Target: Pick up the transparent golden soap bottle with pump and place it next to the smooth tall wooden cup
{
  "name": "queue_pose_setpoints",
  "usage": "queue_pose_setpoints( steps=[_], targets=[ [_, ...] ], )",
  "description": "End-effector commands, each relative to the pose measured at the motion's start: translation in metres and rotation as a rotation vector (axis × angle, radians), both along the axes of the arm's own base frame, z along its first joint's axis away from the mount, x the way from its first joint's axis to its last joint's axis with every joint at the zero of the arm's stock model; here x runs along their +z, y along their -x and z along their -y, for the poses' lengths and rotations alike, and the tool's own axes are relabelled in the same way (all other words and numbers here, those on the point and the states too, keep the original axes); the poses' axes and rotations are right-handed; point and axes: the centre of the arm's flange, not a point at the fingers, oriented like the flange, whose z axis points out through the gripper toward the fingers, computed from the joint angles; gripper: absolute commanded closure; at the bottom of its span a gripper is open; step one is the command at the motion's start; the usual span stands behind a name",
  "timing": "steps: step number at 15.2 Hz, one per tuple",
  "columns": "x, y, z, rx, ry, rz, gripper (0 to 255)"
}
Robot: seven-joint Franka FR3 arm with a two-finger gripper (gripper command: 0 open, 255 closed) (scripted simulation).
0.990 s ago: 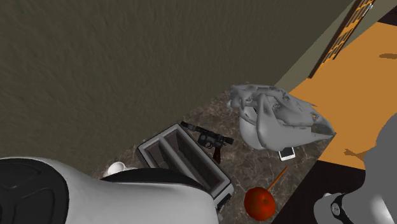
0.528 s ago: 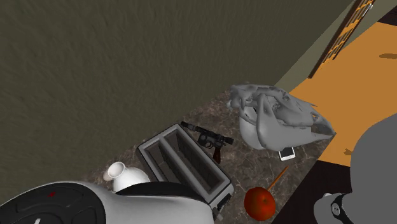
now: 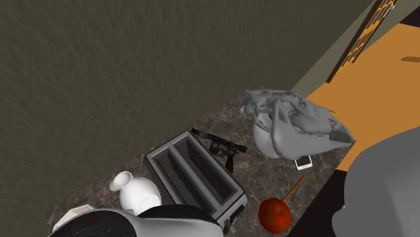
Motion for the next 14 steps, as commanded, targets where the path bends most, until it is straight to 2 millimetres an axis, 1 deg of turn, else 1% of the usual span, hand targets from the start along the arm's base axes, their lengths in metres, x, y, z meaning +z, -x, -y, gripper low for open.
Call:
queue_pose_setpoints(
  steps=[1,7,14],
  targets=[
    [-0.01,0.0,0.0,0.0,-0.001,0.001,255],
    [-0.04,0.0,0.0,0.0,-0.001,0.001,255],
    [-0.04,0.0,0.0,0.0,-0.001,0.001,255]
  ],
)
